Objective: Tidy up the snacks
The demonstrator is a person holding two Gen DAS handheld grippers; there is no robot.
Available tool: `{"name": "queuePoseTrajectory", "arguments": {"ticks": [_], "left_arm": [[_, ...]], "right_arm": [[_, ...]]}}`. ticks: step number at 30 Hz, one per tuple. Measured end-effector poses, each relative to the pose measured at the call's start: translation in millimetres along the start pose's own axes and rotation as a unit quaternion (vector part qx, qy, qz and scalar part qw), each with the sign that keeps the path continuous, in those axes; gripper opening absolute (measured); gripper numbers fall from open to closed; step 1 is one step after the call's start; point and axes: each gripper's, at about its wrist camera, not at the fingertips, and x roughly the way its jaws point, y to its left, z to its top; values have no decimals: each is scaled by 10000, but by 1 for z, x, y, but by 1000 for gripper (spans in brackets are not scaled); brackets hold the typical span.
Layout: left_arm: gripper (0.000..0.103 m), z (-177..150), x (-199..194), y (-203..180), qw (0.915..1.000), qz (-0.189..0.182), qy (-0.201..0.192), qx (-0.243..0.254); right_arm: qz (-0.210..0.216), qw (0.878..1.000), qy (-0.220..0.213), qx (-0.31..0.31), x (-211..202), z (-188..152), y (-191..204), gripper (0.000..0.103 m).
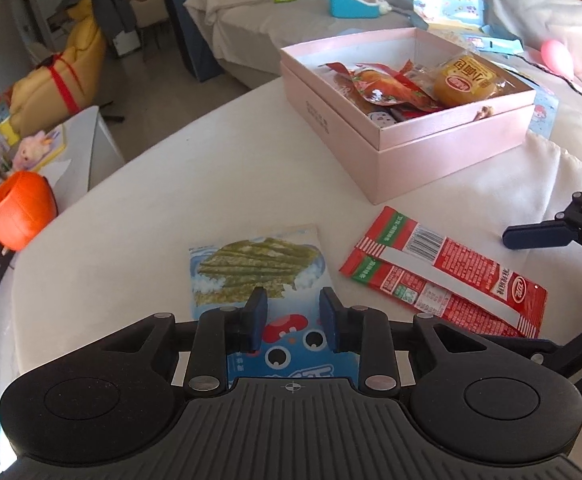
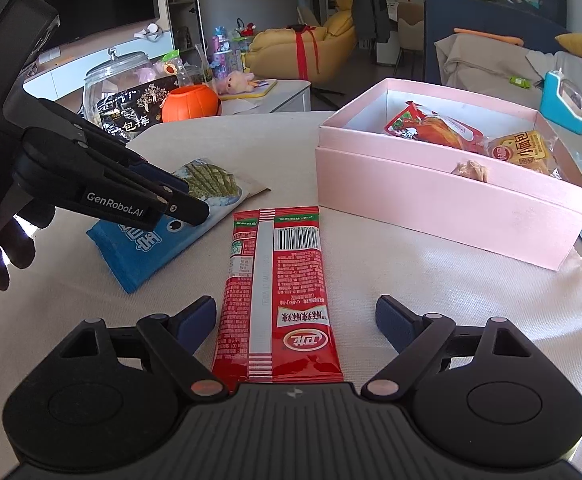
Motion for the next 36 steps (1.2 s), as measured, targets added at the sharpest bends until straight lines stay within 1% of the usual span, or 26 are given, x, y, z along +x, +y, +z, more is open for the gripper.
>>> {"name": "queuePoseTrajectory", "arguments": {"ticks": [1,3,4,5,8,9,11,13,17,23,25,26,28,29,30,32,36], "left_arm": [[32,0,0,0,10000,-23,-17,23],[34,0,-1,4,9999,-69,-23,-81],[36,0,0,5,9999,-33,-50,-95],[36,0,0,6,9999,70,-81,-54],[38,-1,1,7,9980,599,-192,100],[38,-2,1,9,9977,646,-191,80],[34,-3,2,13,9984,525,-188,-94],[33,-2,2,15,9987,438,-201,-168],[33,2,5,19,9986,-88,-197,-489],[33,4,4,8,9992,-44,-196,-348],[35,2,2,5,9995,-8,-148,-268],[38,1,-1,1,9998,102,-118,-146],[36,-1,-7,-6,9985,514,-133,151],[35,-2,-10,-8,9980,578,-151,211],[36,-3,-13,-9,9985,495,-157,182],[38,-2,-14,-10,9998,193,-76,17],[38,-3,-4,-20,9998,104,137,61]], "right_arm": [[1,10000,0,2,0,0,0,88],[2,10000,-1,4,0,0,0,88],[0,10000,-1,2,0,0,0,88],[1,10000,-1,2,0,0,0,88],[0,10000,-2,4,0,0,0,88],[0,10000,0,2,0,0,0,88],[-4,10000,1,-4,0,0,0,88],[-10,10000,2,-9,0,0,0,88],[-10,10000,3,-10,0,0,0,88],[-8,10000,3,-10,0,-1,0,88],[-7,10000,2,-8,0,0,0,88],[-6,10000,2,-7,0,-1,0,88],[-8,10000,3,-8,0,0,0,88],[-10,10000,3,-10,0,0,0,88],[-10,10000,3,-11,0,0,0,88],[-7,10000,3,-8,0,0,0,88],[-8,10000,3,-8,0,0,0,88]]}}
